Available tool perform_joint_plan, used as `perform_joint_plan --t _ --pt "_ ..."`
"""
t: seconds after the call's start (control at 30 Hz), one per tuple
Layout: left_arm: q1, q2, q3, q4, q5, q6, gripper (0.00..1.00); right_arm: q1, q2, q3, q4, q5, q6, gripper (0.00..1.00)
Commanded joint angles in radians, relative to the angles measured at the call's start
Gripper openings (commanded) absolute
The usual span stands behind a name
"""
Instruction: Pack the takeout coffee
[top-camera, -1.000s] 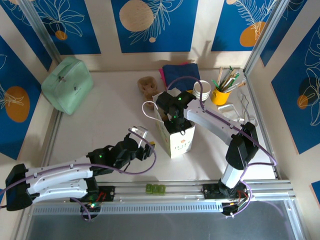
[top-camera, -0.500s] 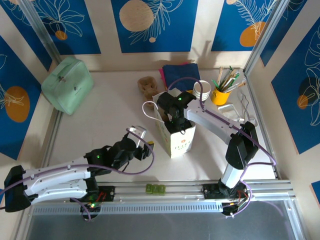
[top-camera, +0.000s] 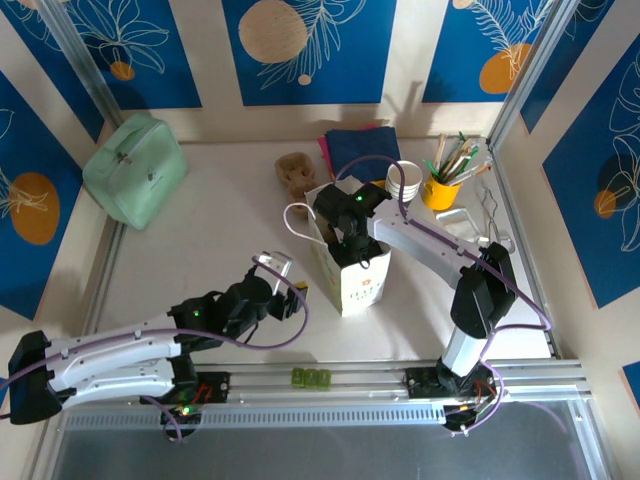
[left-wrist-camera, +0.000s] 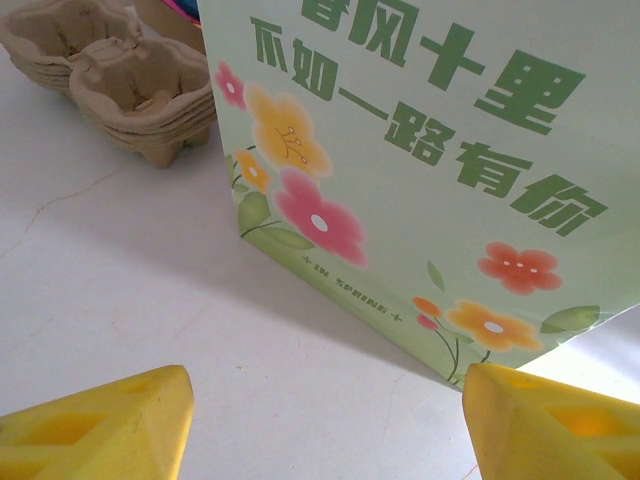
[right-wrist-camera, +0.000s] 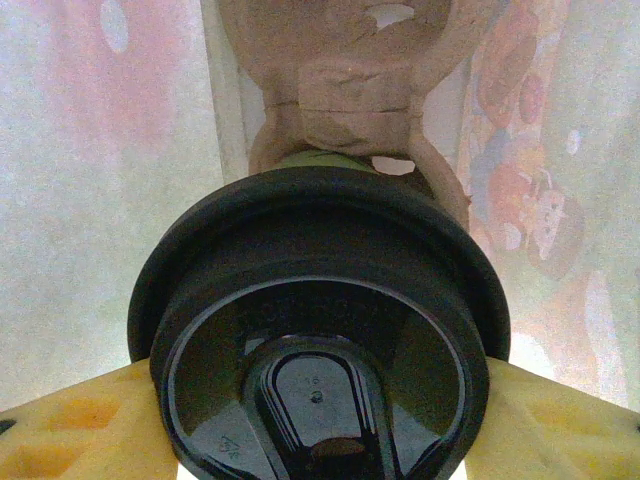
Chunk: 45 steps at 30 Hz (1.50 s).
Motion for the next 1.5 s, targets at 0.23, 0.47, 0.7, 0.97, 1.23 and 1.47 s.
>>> perform_joint_plan --t 0.23,0.47,0.7,0.97,1.23,1.47 --pt "0.001 -0.015 0.001 -0.014 -0.02 -0.014 0.72 -0.007 0.026 -0.001 -0.014 0.0 -0.004 0.58" --pt "0.001 -0.018 0.0 -0.016 -0.02 -0.015 0.72 -0.006 0.028 0.003 -0.018 -0.003 -0.005 0.58" --pt "0.001 -0.012 -0.001 -0.011 -0.019 -0.014 0.72 -0.008 0.031 0.003 -0.025 -0.003 -0.003 0.58" --pt "0.001 -0.015 0.0 -0.014 -0.02 -0.015 0.72 -0.008 0.038 0.003 -0.023 -0.001 -0.004 0.58" --pt "0.001 -0.015 -0.001 -0.014 -0.02 -0.017 0.72 -0.008 0.033 0.008 -0.031 0.004 -0.003 0.58" --pt "0.001 -0.012 0.005 -0.013 -0.02 -0.012 0.72 -0.006 0.028 0.022 -0.04 0.005 -0.003 0.58"
